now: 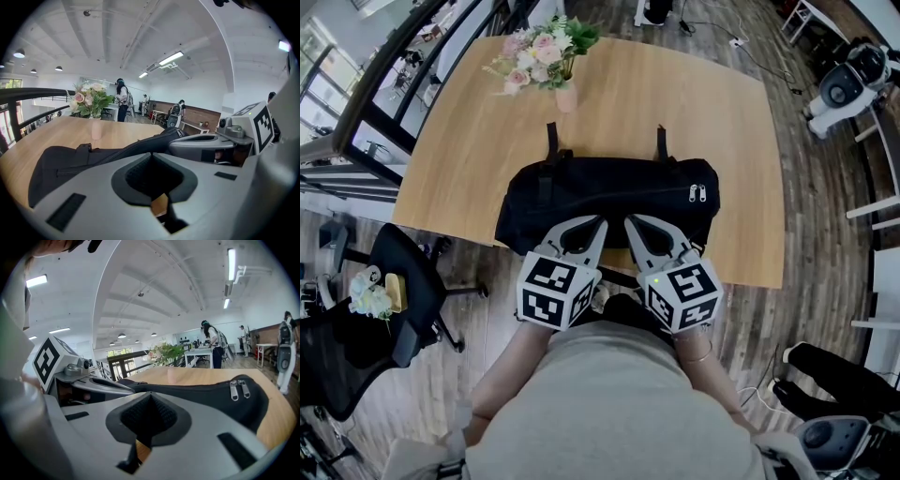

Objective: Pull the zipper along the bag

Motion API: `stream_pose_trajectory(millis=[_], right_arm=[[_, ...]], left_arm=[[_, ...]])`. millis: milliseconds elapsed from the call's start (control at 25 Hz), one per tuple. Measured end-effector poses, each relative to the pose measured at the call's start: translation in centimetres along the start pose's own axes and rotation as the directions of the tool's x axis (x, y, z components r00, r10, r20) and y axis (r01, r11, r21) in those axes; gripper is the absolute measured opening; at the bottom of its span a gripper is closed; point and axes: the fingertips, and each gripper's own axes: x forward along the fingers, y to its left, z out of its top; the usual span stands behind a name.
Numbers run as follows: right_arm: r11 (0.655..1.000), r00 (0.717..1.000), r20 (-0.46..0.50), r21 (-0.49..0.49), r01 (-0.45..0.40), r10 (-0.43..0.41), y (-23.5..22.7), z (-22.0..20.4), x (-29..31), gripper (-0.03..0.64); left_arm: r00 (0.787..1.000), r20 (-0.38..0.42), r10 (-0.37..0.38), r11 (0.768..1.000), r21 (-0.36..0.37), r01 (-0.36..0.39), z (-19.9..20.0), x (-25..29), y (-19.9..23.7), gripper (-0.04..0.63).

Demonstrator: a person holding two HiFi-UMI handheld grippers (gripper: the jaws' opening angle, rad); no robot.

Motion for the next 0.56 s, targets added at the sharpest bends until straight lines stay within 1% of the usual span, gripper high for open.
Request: stream_pose_trajectory(millis=[400,560], right_arm=[[1.000,1.000,0.000,-0.016,0.002,-0.002,0.01,-0.08,-0.38,0.006],[1.000,1.000,-0.003,-0.010,0.003,-0.003,-0.10,-0.44,-0.57,0.006]], left_arm=[[1.000,-0.009,-0.007,1.000,-0.009,0.007,-0.42,0.09,-0.36,0.026],[0.999,-0.027,-0.016,1.000,-0.013,0.016,-1.01,0.06,-0.60,0.026]])
